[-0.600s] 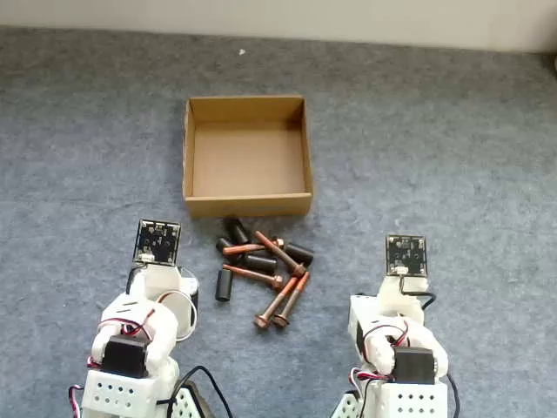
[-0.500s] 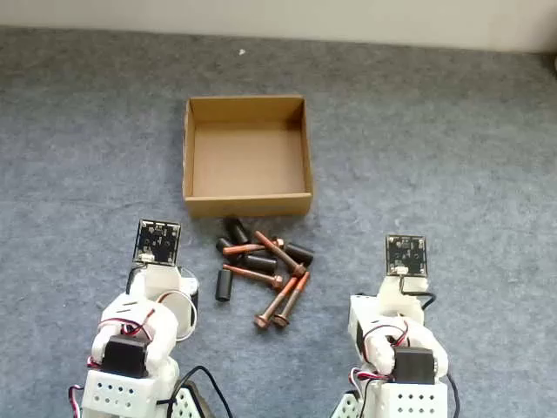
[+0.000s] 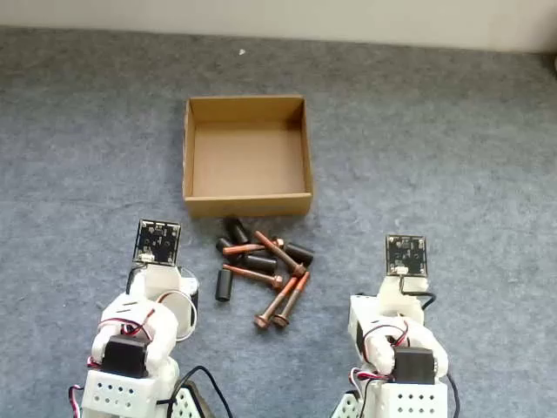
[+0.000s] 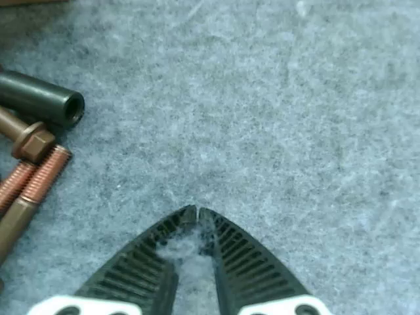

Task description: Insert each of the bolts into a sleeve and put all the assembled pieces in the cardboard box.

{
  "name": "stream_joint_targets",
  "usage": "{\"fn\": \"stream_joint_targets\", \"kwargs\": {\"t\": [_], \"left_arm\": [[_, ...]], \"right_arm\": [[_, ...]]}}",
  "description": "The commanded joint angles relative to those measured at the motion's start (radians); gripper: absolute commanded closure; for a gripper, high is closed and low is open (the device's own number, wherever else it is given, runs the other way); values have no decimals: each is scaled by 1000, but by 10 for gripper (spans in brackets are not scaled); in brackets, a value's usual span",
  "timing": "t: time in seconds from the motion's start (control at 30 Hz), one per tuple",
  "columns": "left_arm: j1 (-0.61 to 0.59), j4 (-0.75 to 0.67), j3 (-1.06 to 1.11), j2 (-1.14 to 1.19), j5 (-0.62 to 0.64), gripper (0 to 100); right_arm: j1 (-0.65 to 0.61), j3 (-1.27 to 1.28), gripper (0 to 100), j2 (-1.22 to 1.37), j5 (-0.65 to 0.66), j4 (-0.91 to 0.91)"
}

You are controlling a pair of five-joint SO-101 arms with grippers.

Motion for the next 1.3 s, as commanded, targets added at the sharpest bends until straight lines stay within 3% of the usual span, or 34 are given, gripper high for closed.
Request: {"fn": "stream_joint_targets", "kwargs": {"t": [0.0,1.03,1.27], "left_arm": [[-7,2,18,1,-3,967],[-7,2,18,1,-3,967],[-1,115,8,-5,-9,966]], "right_arm": [[10,147,988,-8,-3,5],[10,147,988,-8,-3,5],[10,147,988,-8,-5,5]]}}
